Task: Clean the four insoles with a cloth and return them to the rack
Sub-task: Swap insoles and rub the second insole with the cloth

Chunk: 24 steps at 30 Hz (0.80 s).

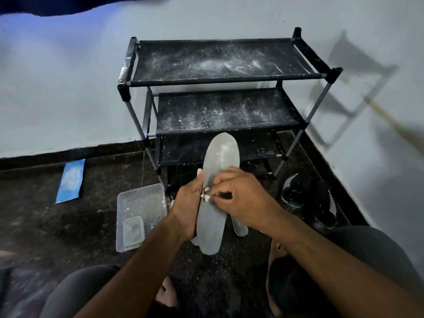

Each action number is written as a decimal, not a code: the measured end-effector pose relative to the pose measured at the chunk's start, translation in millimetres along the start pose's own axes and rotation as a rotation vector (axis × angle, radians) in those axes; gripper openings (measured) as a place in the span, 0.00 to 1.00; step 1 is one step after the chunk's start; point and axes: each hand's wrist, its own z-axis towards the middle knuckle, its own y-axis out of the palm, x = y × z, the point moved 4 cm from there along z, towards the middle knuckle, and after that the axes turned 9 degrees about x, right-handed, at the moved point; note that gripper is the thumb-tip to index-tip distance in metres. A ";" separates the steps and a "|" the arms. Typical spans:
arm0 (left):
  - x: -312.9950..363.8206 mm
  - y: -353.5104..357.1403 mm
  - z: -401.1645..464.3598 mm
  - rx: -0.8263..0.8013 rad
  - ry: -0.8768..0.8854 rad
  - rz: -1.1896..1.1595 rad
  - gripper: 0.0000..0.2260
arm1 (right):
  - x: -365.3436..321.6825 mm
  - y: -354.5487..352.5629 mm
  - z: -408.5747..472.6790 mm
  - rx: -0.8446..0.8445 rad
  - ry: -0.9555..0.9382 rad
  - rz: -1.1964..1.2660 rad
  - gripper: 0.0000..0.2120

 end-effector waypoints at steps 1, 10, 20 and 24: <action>0.9 0.4 0.0 0.002 0.012 -0.001 0.25 | 2.1 -4.6 1.8 0.055 0.006 0.001 0.06; -0.9 -2.0 4.3 0.019 0.013 -0.005 0.26 | -3.4 3.0 -1.1 -0.046 -0.005 -0.011 0.05; -0.5 -4.3 7.0 0.046 0.034 0.029 0.27 | -0.8 -1.6 -0.8 -0.061 0.033 -0.016 0.05; 0.1 -1.5 5.2 0.040 0.060 0.032 0.27 | 12.6 -28.1 7.4 0.179 0.082 -0.154 0.07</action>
